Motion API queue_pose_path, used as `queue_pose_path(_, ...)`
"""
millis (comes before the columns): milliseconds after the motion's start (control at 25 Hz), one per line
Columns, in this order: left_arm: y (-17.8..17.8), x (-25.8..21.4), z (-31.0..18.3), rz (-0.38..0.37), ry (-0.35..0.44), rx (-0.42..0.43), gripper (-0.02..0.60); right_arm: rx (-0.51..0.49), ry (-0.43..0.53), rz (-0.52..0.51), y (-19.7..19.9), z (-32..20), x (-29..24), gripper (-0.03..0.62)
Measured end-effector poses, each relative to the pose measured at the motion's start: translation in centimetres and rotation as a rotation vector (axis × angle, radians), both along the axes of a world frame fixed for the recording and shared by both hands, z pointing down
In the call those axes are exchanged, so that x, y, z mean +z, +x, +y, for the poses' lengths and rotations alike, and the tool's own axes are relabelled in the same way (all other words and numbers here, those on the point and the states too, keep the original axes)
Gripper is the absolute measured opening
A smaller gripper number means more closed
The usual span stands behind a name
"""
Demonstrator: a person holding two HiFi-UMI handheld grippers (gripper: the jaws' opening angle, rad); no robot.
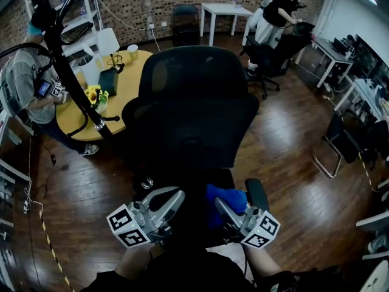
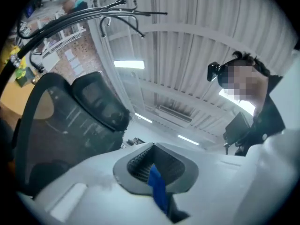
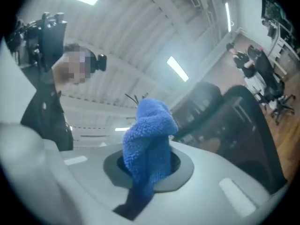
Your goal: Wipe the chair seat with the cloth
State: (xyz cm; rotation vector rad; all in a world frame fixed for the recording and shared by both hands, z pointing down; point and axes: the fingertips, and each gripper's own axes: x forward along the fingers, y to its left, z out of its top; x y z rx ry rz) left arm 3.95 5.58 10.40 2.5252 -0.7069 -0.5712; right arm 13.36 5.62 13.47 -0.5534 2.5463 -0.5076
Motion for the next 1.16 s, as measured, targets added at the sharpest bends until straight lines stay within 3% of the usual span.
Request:
queue_pose_path(120,0.5,-4.7,2.4,0.027,0.113,0.017,-0.009,-0.018,0.140,-0.077,1.4,2.5,-7.0,0.035)
queue_pose_path(320,1.7,-6.9,3.8,0.034,0.189,0.015,-0.009,0.011,0.164,-0.111,4.0,3.7,-8.0,0.035)
queue_pose_path(520,2.4,-5.5,4.0,0.015,0.181,0.000,-0.009,0.010,0.147,-0.128,4.9,4.5,-6.7,0.035)
queue_pose_path(880,-0.8,-5.6,1.7,0.028,0.150,0.009,-0.009,0.016,0.107,-0.095,0.8,2.4,-6.8,0.035)
queue_pose_path(1160,1.7,-4.6,1.4,0.018,0.141,-0.002,-0.009,0.021,0.121,-0.097,3.3,2.6,-6.3,0.035)
